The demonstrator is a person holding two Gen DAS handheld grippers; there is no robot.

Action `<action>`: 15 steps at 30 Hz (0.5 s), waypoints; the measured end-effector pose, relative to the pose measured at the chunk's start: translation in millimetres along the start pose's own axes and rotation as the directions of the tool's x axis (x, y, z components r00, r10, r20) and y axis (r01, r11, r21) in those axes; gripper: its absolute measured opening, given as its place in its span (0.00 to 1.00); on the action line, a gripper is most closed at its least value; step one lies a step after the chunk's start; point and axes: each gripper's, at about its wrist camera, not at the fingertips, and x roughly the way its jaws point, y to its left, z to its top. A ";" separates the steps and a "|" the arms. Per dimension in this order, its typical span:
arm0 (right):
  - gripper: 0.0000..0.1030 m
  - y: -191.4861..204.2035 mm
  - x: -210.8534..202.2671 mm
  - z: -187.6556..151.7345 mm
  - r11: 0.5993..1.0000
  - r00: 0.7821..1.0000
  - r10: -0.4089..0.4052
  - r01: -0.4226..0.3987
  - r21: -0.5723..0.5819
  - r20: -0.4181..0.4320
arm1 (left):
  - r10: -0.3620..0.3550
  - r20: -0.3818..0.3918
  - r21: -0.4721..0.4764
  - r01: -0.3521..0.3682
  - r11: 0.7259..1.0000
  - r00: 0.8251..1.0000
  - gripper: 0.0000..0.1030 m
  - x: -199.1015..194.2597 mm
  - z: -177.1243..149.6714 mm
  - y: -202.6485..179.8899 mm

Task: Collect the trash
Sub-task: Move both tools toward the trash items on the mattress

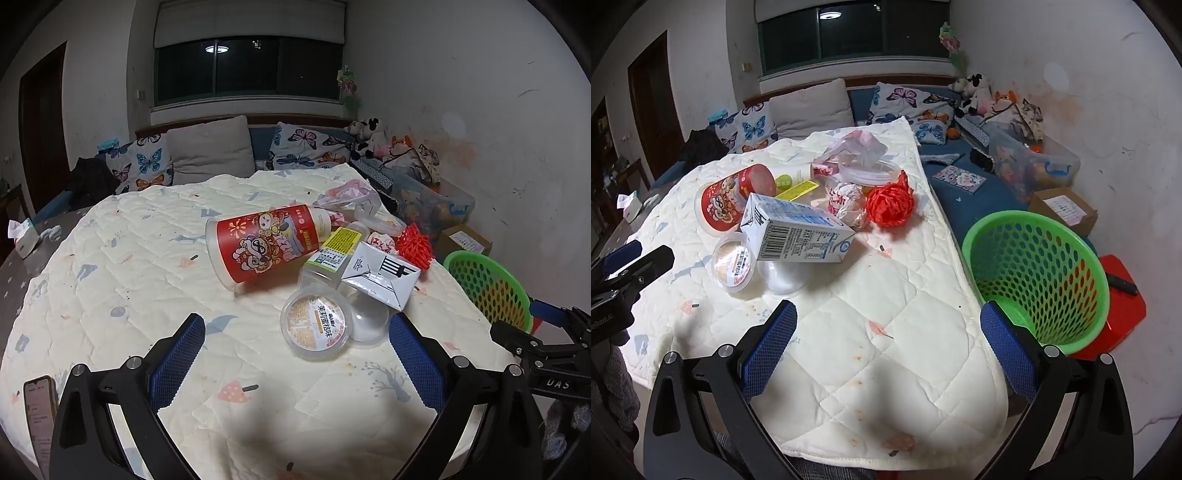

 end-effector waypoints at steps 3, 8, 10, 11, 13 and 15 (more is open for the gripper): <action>0.96 -1.6 -0.6 0.0 1.000 1.000 0.001 -0.001 0.001 0.003 | -0.003 -0.003 0.009 0.003 1.000 1.000 0.94 1.3 0.0 -1.3; 0.96 -3.3 -1.1 -0.3 1.000 1.000 0.000 0.000 0.000 -0.001 | -0.021 -0.013 0.022 0.021 1.000 1.000 0.94 3.0 1.3 -4.4; 0.96 -3.9 -0.4 0.9 1.000 1.000 0.003 -0.003 0.001 -0.002 | -0.030 -0.016 0.031 0.030 0.999 0.999 0.94 4.2 1.8 -6.2; 0.96 -2.7 0.1 1.3 1.000 1.000 0.003 -0.003 0.000 -0.003 | -0.036 -0.018 0.039 0.037 0.999 0.999 0.94 5.2 2.3 -7.8; 0.96 -1.4 0.8 2.2 1.000 1.000 0.004 -0.004 0.000 -0.003 | -0.045 -0.019 0.055 0.046 0.997 0.999 0.94 6.4 2.8 -11.4; 0.96 -0.7 1.0 2.6 1.000 1.000 0.002 -0.002 0.001 -0.003 | -0.058 -0.025 0.069 0.059 0.996 0.998 0.94 8.9 3.7 -14.4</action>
